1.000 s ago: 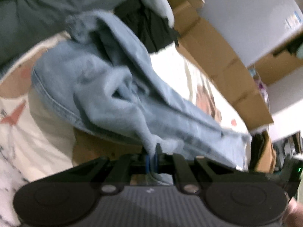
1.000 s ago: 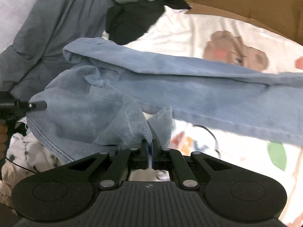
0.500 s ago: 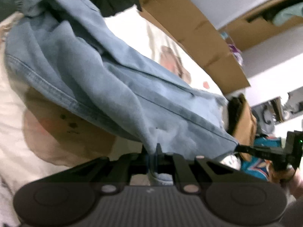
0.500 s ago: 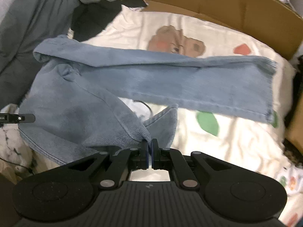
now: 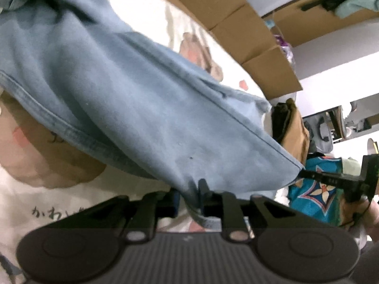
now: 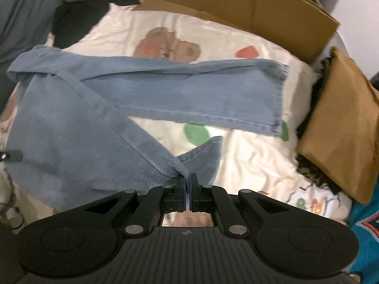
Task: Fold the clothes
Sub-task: 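Lift and stretch the jeans with both tools, laying the legs across the sheet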
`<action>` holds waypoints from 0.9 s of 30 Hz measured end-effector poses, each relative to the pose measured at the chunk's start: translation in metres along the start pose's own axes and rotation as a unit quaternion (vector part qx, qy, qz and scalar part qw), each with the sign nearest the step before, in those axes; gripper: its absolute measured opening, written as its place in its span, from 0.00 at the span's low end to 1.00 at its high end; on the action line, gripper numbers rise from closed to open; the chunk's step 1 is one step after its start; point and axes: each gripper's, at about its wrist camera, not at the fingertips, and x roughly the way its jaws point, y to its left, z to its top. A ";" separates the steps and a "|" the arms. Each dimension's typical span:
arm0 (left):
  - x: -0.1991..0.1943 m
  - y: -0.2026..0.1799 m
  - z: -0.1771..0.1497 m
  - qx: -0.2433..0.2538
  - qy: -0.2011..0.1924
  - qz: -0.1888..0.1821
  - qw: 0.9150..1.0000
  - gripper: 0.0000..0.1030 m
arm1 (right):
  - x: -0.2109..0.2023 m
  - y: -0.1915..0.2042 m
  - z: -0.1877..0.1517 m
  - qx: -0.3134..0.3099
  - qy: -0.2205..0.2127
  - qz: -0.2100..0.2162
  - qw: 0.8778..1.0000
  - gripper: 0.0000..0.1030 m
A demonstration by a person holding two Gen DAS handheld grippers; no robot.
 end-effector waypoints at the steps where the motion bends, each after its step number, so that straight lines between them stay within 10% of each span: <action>1: -0.003 0.004 0.002 -0.002 -0.007 0.009 1.000 0.22 | 0.002 -0.001 0.000 -0.002 0.002 -0.008 1.000 0.00; 12: -0.059 0.102 0.043 -0.080 -0.175 0.202 0.960 0.21 | 0.016 -0.031 0.000 0.008 0.017 -0.070 0.997 0.00; 19: -0.064 0.160 0.068 -0.125 -0.221 0.239 0.937 0.21 | 0.016 -0.082 -0.011 0.061 0.041 -0.177 0.981 0.00; 27: -0.050 0.206 0.092 -0.164 -0.245 0.254 0.921 0.21 | 0.015 -0.085 -0.016 0.063 0.035 -0.168 0.983 0.00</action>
